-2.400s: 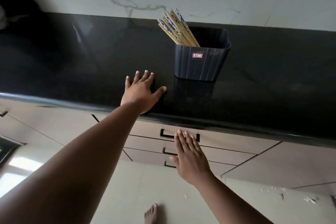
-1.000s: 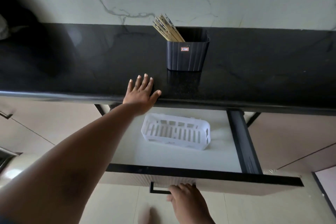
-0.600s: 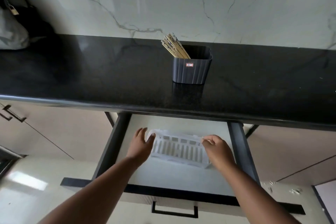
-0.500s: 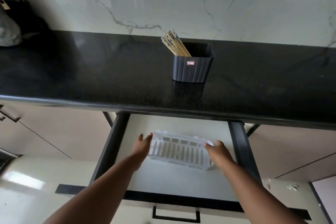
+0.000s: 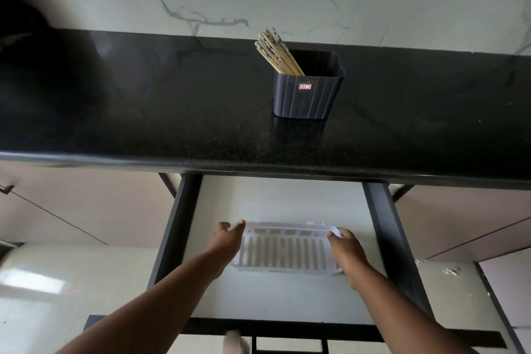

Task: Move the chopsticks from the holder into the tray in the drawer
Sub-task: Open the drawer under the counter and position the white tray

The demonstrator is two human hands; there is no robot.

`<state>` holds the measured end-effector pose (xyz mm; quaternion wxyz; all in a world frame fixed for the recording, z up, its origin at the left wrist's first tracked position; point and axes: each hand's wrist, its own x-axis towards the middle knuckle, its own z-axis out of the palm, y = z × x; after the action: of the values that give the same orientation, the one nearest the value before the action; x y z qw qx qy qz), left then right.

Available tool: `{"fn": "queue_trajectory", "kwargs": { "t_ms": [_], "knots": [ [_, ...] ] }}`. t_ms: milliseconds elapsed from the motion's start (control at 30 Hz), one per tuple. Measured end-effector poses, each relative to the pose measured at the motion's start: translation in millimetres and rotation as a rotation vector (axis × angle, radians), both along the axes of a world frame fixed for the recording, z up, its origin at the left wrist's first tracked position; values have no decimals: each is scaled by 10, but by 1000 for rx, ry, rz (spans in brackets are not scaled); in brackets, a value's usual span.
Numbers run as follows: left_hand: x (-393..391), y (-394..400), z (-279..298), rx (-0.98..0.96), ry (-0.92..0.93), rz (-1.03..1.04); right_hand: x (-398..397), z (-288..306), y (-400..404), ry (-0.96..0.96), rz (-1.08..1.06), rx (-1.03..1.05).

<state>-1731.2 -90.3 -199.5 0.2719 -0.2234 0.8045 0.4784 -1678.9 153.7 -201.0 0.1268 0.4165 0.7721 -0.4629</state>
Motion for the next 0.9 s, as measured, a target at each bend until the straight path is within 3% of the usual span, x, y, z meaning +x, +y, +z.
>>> {"fn": "queue_trajectory", "kwargs": {
  "t_ms": [233, 467, 567, 900],
  "knots": [
    [207, -22, 127, -158, 25, -241, 171, 182, -5, -45, 136, 130],
    [792, -234, 285, -642, 318, -659, 793, 446, -75, 98, 623, 546],
    [1033, -264, 305, -732, 434, -720, 984, 419, -58, 81, 747, 667],
    [867, -209, 413, -748, 564, -681, 838, 379, -12, 149, 723, 677]
  ]
}}
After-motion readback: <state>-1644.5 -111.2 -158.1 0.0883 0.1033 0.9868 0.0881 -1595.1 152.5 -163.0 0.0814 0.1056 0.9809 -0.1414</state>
